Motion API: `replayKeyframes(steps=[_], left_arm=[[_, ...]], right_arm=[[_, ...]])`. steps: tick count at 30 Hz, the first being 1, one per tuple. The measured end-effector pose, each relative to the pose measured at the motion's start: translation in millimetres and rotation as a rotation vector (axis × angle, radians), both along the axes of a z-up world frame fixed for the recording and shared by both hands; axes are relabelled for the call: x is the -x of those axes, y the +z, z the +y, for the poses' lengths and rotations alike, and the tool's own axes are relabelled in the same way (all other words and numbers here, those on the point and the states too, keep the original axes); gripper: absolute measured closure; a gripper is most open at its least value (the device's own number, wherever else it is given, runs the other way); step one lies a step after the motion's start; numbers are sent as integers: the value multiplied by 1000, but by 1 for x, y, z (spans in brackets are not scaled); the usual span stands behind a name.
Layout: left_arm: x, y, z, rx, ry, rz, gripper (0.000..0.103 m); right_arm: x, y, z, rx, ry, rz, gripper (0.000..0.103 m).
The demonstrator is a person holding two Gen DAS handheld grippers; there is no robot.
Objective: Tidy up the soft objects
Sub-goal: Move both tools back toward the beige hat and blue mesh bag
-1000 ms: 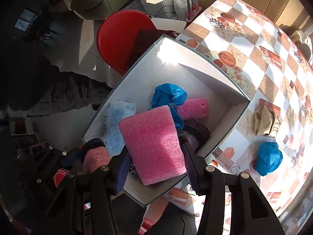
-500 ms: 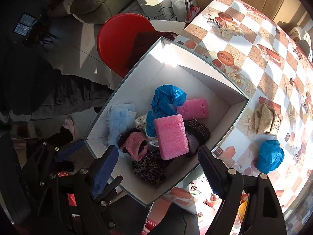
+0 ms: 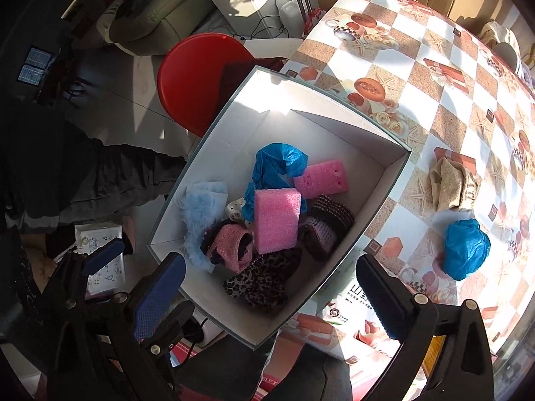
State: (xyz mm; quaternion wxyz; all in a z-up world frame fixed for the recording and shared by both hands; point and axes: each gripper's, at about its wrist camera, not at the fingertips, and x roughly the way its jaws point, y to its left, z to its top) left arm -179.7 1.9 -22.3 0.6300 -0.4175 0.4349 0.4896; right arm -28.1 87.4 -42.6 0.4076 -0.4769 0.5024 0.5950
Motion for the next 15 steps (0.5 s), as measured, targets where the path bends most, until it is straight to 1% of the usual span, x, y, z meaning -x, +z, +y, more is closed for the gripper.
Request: replayKeyframes(steps=[6, 15], left_arm=[[-8, -1, -1, 7, -38, 25, 0], [-30, -3, -1, 17, -133, 62, 0]], right_arm=[[-17, -1, -10, 5, -55, 11, 0], [-52, 1, -24, -8, -175, 36, 0]])
